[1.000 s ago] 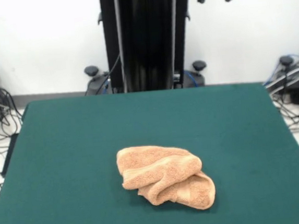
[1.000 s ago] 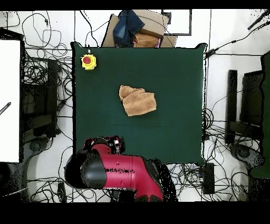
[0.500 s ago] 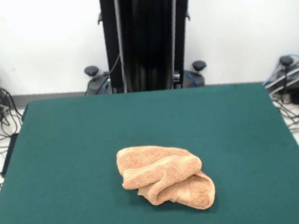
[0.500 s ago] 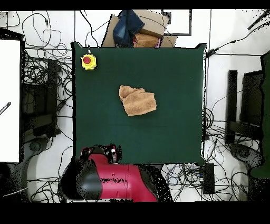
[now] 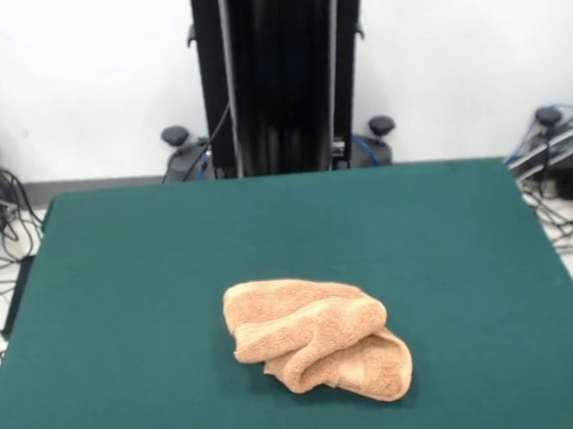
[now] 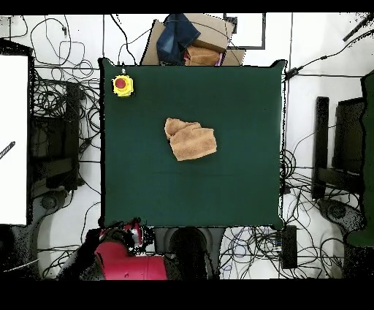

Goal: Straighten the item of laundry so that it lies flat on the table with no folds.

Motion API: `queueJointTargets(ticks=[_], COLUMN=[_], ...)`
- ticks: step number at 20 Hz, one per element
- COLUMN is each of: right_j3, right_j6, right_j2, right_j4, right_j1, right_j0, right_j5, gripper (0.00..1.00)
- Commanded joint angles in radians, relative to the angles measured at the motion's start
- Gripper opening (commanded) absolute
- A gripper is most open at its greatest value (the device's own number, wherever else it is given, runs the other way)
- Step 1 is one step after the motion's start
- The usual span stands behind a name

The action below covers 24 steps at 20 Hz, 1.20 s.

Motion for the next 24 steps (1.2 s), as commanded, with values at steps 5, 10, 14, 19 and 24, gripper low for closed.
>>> queueJointTargets(ticks=[5,10,14,19,24], right_j3=[0.018,-0.14,-0.345,-0.567,-0.673], right_j6=[0.175,0.182,0.162,0.142,0.16], right_j2=[-0.001,0.001,0.007,-0.008,-0.034], right_j4=[-0.049,-0.07,-0.083,-0.118,-0.113], right_j1=[0.072,0.184,0.336,0.537,0.601], right_j0=[0.063,0.067,0.051,0.052,0.069], right_j5=[0.036,0.089,0.164,0.159,0.221], gripper=[1.0,1.0,1.0,1.0,1.0])
